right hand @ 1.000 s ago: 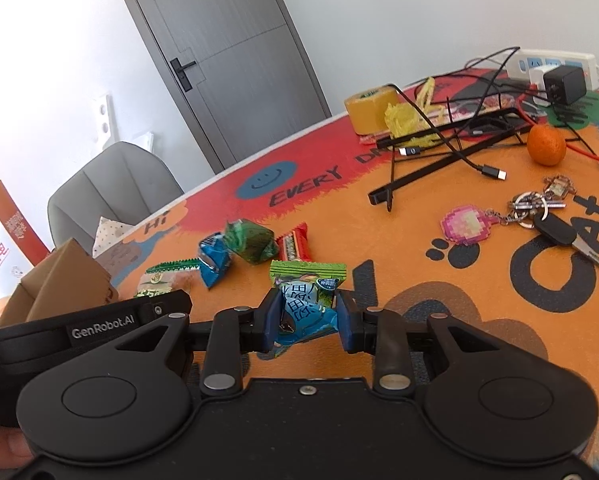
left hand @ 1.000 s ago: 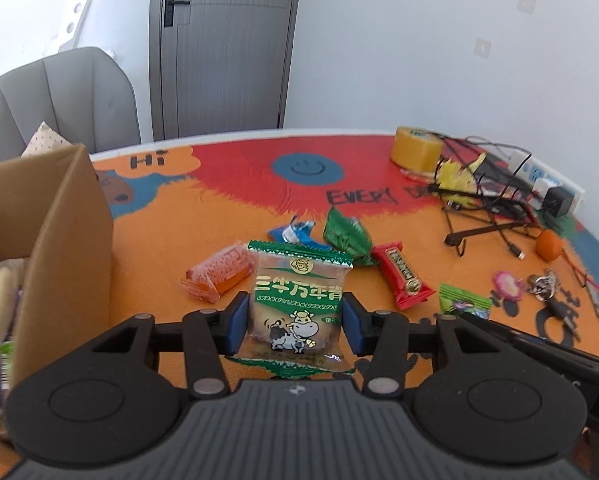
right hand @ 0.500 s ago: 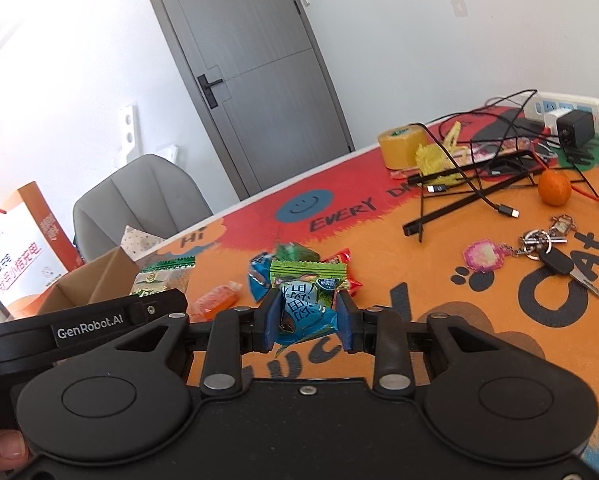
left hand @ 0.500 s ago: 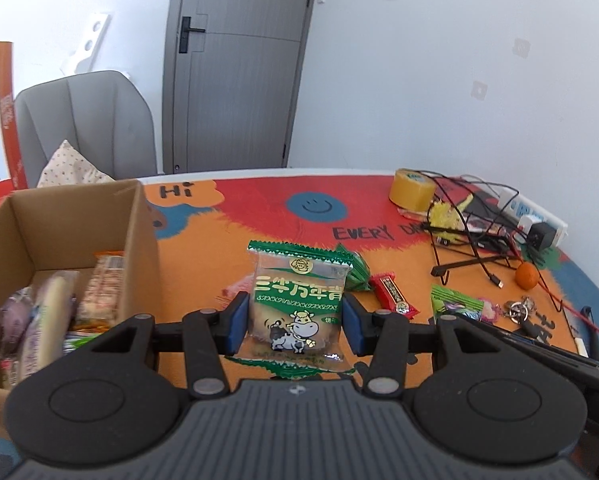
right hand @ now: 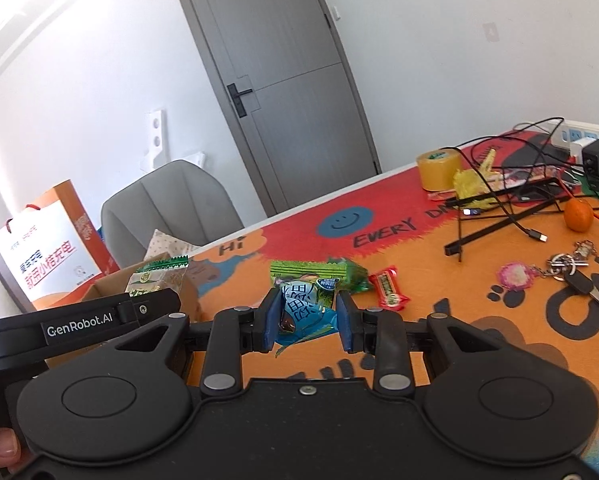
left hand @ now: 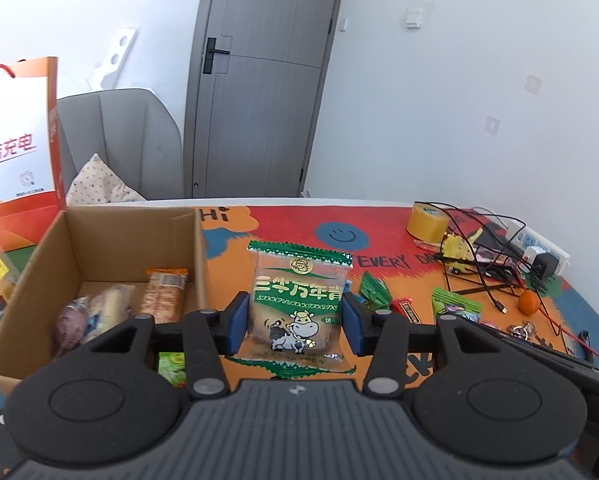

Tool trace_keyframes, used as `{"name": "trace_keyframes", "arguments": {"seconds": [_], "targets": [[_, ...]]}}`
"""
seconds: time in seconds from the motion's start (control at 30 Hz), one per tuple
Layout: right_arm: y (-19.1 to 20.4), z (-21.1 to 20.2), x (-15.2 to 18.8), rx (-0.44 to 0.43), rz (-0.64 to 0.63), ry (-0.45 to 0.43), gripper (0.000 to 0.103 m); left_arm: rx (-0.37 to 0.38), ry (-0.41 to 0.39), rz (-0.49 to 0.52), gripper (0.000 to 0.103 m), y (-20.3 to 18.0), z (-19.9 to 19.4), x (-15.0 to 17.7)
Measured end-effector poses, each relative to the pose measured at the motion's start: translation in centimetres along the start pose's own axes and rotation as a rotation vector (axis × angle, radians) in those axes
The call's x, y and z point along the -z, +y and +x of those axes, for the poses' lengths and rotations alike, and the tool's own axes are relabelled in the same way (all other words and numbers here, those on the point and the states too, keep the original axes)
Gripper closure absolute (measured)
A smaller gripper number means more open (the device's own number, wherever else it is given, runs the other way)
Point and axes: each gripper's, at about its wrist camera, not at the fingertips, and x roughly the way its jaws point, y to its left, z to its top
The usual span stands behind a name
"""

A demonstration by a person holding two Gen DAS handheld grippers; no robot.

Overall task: Organize snacks
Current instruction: 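Carry both held packets into the cardboard box and open both tools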

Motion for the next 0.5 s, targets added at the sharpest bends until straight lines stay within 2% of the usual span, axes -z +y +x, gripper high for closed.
{"name": "trace_keyframes", "arguments": {"seconds": [0.5], "targets": [[4.7,1.0,0.0,-0.048,-0.05,0.005,0.073,-0.051,-0.03,-0.059,0.056,4.7,-1.8,-0.4]]}}
